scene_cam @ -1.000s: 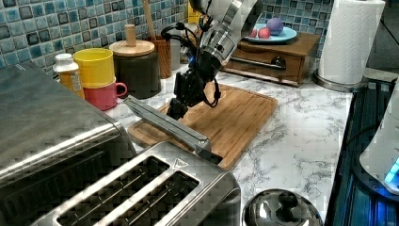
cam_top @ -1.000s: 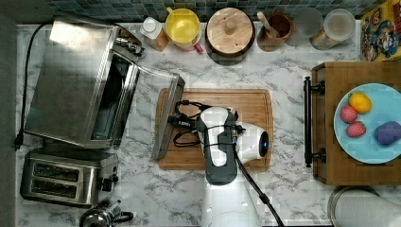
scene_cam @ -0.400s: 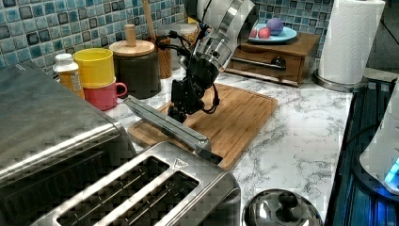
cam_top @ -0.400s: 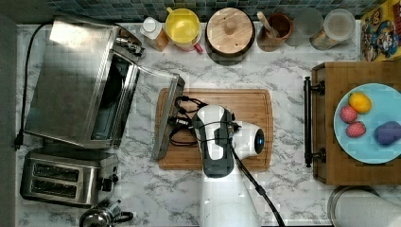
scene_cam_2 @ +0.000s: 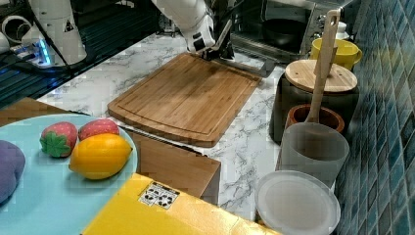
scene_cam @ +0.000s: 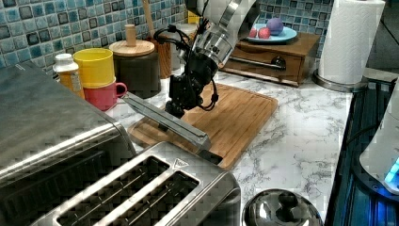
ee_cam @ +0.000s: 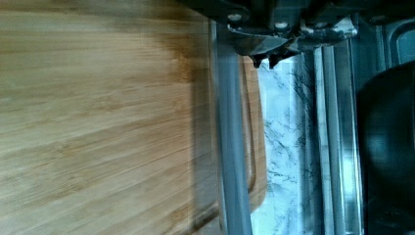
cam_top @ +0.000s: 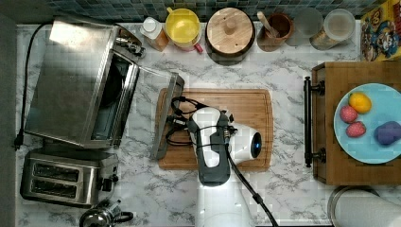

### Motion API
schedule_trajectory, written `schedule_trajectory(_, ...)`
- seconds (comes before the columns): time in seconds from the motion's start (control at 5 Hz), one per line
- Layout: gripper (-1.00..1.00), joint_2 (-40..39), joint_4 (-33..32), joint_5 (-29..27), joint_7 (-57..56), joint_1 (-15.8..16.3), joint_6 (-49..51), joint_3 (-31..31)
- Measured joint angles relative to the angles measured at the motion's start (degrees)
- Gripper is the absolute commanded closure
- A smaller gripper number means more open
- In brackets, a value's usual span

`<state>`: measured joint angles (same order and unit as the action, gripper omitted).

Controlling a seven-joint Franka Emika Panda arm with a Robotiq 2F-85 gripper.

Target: Close the oven.

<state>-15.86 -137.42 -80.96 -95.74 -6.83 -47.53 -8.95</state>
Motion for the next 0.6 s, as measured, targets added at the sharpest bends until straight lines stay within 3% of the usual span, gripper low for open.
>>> schedule_trajectory(0.2,1.0,2.69,-0.22,3.02,4.64,0.28,-0.53,-0.91)
schedule_trajectory(0.4,1.0,4.4,0.67,10.3,9.34,0.22,-1.29,-2.41)
schedule_trajectory(0.6,1.0,5.34,2.13,21.99,18.02,1.38,-3.55,-3.2)
